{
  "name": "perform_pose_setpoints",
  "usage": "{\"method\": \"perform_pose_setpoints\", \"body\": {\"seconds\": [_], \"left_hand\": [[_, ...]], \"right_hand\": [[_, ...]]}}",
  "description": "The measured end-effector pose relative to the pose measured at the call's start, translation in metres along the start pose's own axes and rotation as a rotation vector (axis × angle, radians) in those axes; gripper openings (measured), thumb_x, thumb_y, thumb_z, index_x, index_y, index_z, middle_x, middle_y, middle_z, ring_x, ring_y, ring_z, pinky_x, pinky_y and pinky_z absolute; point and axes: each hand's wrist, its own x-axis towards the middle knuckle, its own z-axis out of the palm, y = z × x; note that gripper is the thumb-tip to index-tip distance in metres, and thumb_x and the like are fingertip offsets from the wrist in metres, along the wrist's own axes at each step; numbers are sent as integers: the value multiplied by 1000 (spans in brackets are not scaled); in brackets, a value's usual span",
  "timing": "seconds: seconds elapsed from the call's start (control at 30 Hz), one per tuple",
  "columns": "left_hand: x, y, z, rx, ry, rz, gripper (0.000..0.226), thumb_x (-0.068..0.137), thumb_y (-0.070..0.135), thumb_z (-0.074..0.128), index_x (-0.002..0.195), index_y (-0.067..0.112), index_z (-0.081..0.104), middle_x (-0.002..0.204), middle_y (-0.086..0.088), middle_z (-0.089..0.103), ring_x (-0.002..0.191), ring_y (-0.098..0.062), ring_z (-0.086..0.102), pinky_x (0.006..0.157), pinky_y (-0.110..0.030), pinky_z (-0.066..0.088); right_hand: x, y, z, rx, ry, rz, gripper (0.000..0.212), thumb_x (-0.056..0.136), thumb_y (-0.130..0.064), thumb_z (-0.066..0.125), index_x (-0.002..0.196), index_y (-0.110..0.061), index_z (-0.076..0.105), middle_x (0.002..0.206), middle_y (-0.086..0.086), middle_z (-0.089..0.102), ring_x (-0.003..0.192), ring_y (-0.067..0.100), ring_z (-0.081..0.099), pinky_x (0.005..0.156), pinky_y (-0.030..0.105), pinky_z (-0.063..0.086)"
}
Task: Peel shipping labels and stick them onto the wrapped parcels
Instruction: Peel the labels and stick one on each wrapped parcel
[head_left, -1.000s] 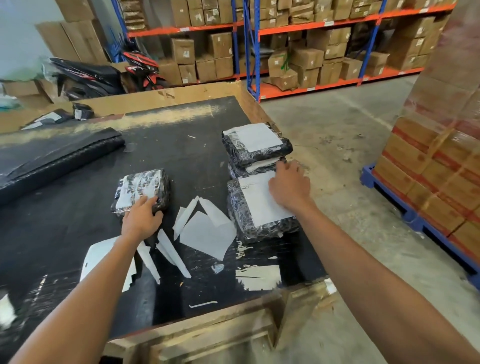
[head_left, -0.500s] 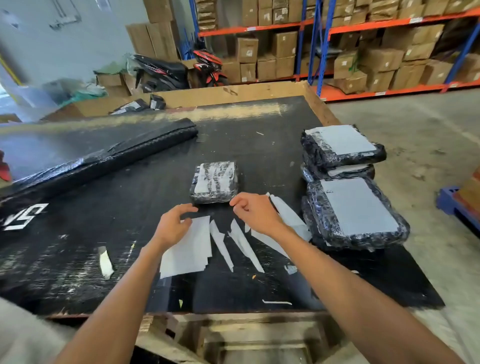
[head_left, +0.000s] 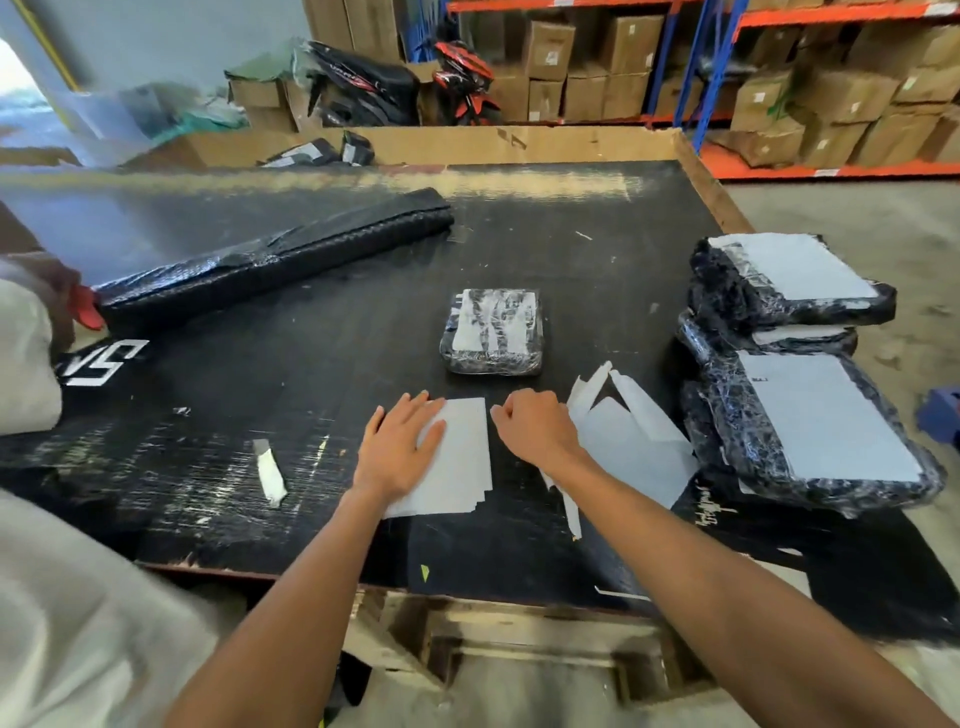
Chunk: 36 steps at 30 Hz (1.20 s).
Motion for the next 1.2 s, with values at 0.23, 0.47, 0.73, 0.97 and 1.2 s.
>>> {"method": "perform_pose_setpoints", "body": {"seconds": [0.23, 0.47, 0.73, 0.97, 1.2], "left_hand": [[-2, 4, -2, 25, -17, -10, 48, 105, 49, 26, 150, 37, 38, 162, 10, 29, 152, -11, 15, 124, -40, 2], [-2, 5, 0, 30, -41, -25, 53, 105, 49, 19, 154, 32, 32, 163, 10, 25, 153, -10, 11, 125, -40, 0], [-5, 6, -2, -52, -5, -35, 51, 108, 33, 18, 156, 21, 29, 161, 8, 31, 152, -10, 16, 125, -36, 2], [4, 6, -4, 93, -88, -33, 46, 107, 27, 26, 153, 27, 33, 163, 8, 26, 153, -14, 13, 123, -45, -3], [23, 82, -42, -616, 137, -68, 32, 105, 29, 43, 121, 20, 69, 120, 6, 69, 112, -14, 64, 99, -23, 46]], "right_hand": [[-1, -8, 11, 74, 44, -56, 28, 100, -33, 55, 98, -8, 69, 95, 10, 71, 95, 29, 65, 79, 38, 53], [7, -10, 20, 433, -67, 210, 34, 86, -34, 79, 108, -8, 76, 111, 8, 74, 103, 26, 68, 87, 37, 56], [17, -4, 14, 594, -153, 269, 30, 96, -22, 62, 71, -18, 45, 80, 8, 53, 73, 23, 52, 67, 34, 41], [9, 20, -28, 1027, -93, 228, 9, 98, -12, 62, 107, -15, 63, 97, 9, 69, 77, 20, 58, 66, 33, 49], [1, 49, -69, 1040, -80, 81, 16, 98, -14, 62, 113, -17, 65, 104, 9, 76, 88, 26, 65, 79, 40, 53]]}}
